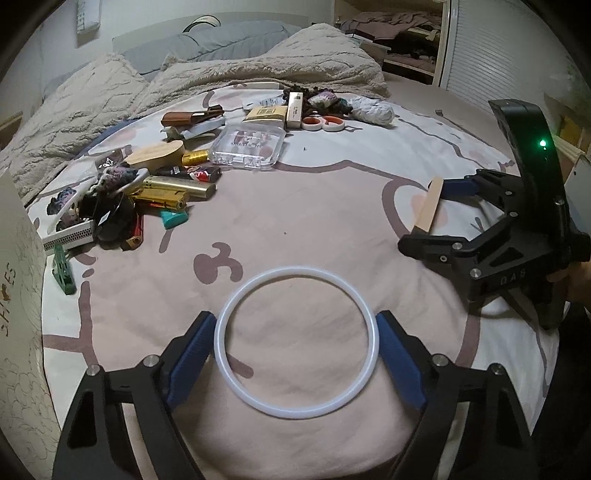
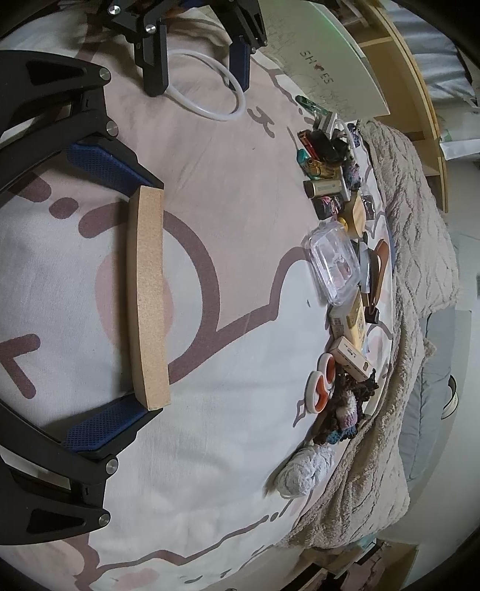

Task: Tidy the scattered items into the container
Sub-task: 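Lift the white ring with left gripper while right gripper holds the wooden bar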

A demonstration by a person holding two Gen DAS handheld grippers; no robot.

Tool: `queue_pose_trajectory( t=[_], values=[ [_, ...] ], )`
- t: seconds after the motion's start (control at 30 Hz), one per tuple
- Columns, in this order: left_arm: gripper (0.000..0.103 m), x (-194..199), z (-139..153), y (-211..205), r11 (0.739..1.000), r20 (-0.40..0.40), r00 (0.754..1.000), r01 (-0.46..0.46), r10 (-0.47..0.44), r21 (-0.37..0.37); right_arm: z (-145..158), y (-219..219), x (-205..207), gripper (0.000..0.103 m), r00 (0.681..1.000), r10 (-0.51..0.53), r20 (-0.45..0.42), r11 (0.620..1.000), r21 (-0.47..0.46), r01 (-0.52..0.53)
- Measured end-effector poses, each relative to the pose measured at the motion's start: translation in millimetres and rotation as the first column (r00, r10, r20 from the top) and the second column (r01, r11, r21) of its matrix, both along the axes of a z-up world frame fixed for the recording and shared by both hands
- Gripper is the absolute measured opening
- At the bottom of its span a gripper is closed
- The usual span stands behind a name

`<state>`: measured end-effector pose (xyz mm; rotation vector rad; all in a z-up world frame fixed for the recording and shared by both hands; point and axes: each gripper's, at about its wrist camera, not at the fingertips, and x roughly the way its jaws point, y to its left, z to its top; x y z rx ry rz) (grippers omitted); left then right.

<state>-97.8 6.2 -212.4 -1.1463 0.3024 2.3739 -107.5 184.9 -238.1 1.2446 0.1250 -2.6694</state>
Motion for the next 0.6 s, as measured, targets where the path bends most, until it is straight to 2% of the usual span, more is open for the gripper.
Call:
queue_pose_trajectory(
  t=[0.33,0.6],
  values=[
    [0.085,2.4,1.1,1.5,1.0,-0.017,1.0,-0.002,0.002,-0.01,2.0,-1.0,3.3,0.1,1.0,0.0,-0.027,1.0,0.004,0.0],
    [0.085,3.3,8.1,-8.6,0.999,-0.017,0.999,-0.047,0.047,0.016,2.0,0.4,2.9,0.1,1.0,0.001,-0.028,1.0,-0.006,-0.001]
  ],
)
